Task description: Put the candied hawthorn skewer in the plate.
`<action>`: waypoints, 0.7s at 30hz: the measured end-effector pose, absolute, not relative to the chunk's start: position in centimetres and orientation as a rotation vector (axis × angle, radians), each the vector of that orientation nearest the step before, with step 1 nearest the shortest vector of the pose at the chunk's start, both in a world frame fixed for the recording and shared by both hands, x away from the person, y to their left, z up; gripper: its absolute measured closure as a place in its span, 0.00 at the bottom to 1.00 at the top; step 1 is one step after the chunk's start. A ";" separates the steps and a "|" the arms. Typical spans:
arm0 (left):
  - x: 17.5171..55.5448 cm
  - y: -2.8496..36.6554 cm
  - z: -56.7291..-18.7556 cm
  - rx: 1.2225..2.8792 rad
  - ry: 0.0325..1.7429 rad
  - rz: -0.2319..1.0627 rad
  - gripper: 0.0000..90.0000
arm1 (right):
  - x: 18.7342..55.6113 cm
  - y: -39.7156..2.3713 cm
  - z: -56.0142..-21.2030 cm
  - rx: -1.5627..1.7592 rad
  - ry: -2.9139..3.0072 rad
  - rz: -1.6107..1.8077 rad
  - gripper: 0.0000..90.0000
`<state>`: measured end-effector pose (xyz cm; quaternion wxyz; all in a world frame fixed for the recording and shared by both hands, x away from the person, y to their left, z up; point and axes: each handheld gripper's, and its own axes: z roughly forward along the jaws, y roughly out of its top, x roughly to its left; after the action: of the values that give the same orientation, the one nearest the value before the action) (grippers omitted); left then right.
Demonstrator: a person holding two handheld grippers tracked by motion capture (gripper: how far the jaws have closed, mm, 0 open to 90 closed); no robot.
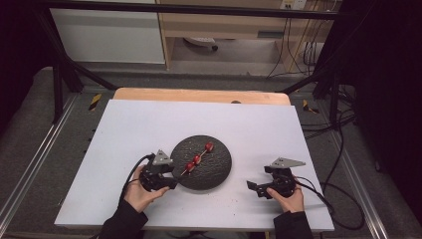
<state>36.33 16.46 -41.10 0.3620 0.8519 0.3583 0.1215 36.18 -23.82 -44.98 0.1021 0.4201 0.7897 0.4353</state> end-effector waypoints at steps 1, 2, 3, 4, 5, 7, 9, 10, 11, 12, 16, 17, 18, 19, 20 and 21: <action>36.3 16.8 -41.0 2.188 0.918 0.306 0.45 | 36.2 -23.8 -44.9 1.243 2.333 1.286 0.02; 36.3 17.2 -40.9 2.182 0.916 0.298 0.40 | 36.2 -23.8 -44.9 1.244 2.332 1.287 0.02; 36.3 17.6 -40.8 2.177 0.914 0.287 0.36 | 36.2 -23.8 -44.9 1.246 2.331 1.288 0.02; 36.2 18.1 -40.7 2.171 0.914 0.278 0.33 | 36.2 -23.8 -44.9 1.246 2.329 1.288 0.02; 36.2 18.5 -40.7 2.165 0.909 0.274 0.30 | 36.2 -23.9 -44.9 1.246 2.328 1.287 0.02; 36.0 19.4 -40.7 2.163 0.899 0.285 0.24 | 36.2 -23.9 -44.9 1.248 2.327 1.290 0.02; 35.9 20.4 -40.8 2.155 0.900 0.298 0.19 | 36.2 -23.9 -44.9 1.241 2.328 1.288 0.02; 35.8 20.9 -40.9 2.146 0.908 0.300 0.18 | 36.2 -24.0 -44.9 1.241 2.327 1.288 0.02; 35.8 21.3 -41.0 2.139 0.918 0.303 0.18 | 36.2 -24.0 -44.9 1.245 2.329 1.288 0.02; 35.7 21.8 -41.1 2.136 0.923 0.309 0.17 | 36.2 -24.0 -44.9 1.249 2.324 1.292 0.02; 35.3 23.5 -42.0 2.109 0.947 0.340 0.15 | 36.1 -24.1 -44.8 1.248 2.327 1.291 0.01; 35.2 23.9 -42.3 2.103 0.955 0.349 0.15 | 36.1 -24.1 -44.8 1.248 2.328 1.292 0.01; 35.0 24.3 -42.5 2.094 0.961 0.355 0.15 | 36.1 -24.1 -44.8 1.247 2.329 1.290 0.01; 34.9 24.6 -42.8 2.088 0.966 0.357 0.15 | 36.1 -24.1 -44.8 1.245 2.331 1.287 0.01; 34.8 25.0 -43.1 2.083 0.969 0.367 0.14 | 36.1 -24.0 -44.9 1.249 2.330 1.290 0.01; 34.7 25.3 -43.3 2.075 0.976 0.372 0.14 | 36.1 -24.0 -44.9 1.243 2.336 1.283 0.01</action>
<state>34.70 25.32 -43.29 0.3980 0.8194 0.3854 0.1470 36.14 -24.04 -44.93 0.1005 0.4206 0.7903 0.4341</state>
